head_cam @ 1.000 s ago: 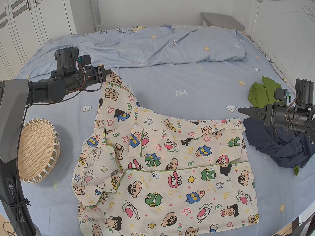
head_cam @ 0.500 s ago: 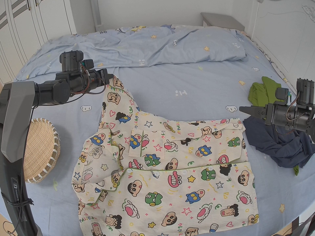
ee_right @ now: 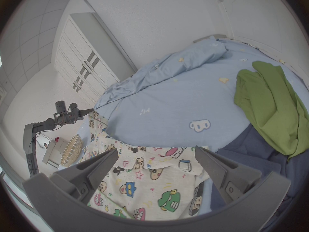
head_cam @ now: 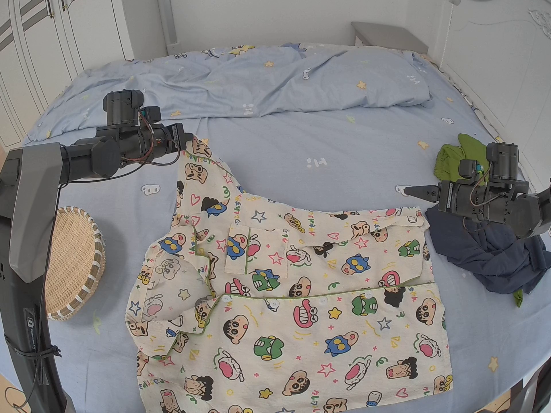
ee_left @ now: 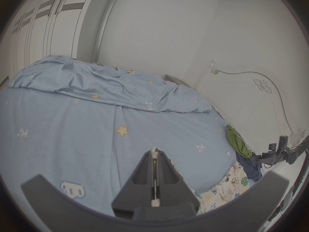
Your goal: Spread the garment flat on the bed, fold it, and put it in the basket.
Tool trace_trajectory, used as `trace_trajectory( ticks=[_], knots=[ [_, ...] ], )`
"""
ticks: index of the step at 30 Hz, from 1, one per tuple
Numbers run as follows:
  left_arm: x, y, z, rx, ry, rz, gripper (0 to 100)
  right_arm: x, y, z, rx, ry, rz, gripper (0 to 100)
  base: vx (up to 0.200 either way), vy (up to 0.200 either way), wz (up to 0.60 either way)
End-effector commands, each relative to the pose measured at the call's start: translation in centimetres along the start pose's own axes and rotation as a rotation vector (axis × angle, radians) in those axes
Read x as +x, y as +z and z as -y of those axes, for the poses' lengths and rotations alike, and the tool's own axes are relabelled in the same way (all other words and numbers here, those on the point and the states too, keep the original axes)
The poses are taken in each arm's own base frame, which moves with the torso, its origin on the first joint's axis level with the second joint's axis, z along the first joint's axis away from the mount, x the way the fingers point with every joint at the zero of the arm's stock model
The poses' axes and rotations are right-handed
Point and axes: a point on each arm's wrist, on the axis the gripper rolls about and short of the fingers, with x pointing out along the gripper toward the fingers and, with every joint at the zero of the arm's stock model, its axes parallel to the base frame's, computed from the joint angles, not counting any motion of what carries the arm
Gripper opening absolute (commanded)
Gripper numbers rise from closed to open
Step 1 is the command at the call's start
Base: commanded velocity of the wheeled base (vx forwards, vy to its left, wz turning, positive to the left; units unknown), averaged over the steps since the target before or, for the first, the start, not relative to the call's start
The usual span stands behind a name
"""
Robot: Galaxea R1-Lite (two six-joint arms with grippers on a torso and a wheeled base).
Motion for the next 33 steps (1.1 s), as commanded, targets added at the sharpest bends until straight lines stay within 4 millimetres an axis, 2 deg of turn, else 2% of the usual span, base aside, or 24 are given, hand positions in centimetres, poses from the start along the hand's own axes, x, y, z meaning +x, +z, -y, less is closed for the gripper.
trace_trajectory(
  ticks=[1, 5, 10, 14, 31, 32, 33],
  knots=[
    [0.1, -0.1, -0.1, 0.0, 0.001, -0.001, 0, 2.0, -0.6, 2.5, 0.05, -0.036, -0.032, 100, 0.0, 0.0, 0.0],
    [0.1, -0.1, -0.1, 0.0, 0.001, 0.001, 0, 2.5, -1.3, 3.6, 0.084, -0.054, -0.05, 100, 0.0, 0.0, 0.0],
    [0.1, 0.0, -0.1, 0.001, 0.0, 0.004, 0, 2.7, -1.4, 3.4, 0.086, -0.04, -0.058, 100, 0.0, 0.0, 0.0],
    [0.3, -0.1, -0.2, 0.001, 0.0, 0.004, 0, 4.2, -2.7, 4.0, 0.102, -0.047, -0.094, 100, 0.0, 0.0, 0.0],
    [0.2, 0.1, -0.2, 0.004, 0.004, 0.009, 0, 5.9, -3.2, 4.3, 0.1, -0.031, -0.101, 100, 0.0, 0.0, 0.0],
    [0.1, 0.2, -0.2, 0.004, 0.004, 0.01, 0, 6.0, -3.1, 4.3, 0.094, -0.029, -0.091, 0, 0.0, 0.0, 0.0],
    [0.1, 0.2, -0.2, 0.005, 0.003, 0.012, 0, 6.0, -3.0, 4.3, 0.092, -0.028, -0.084, 0, 0.0, 0.0, 0.0]
  ],
)
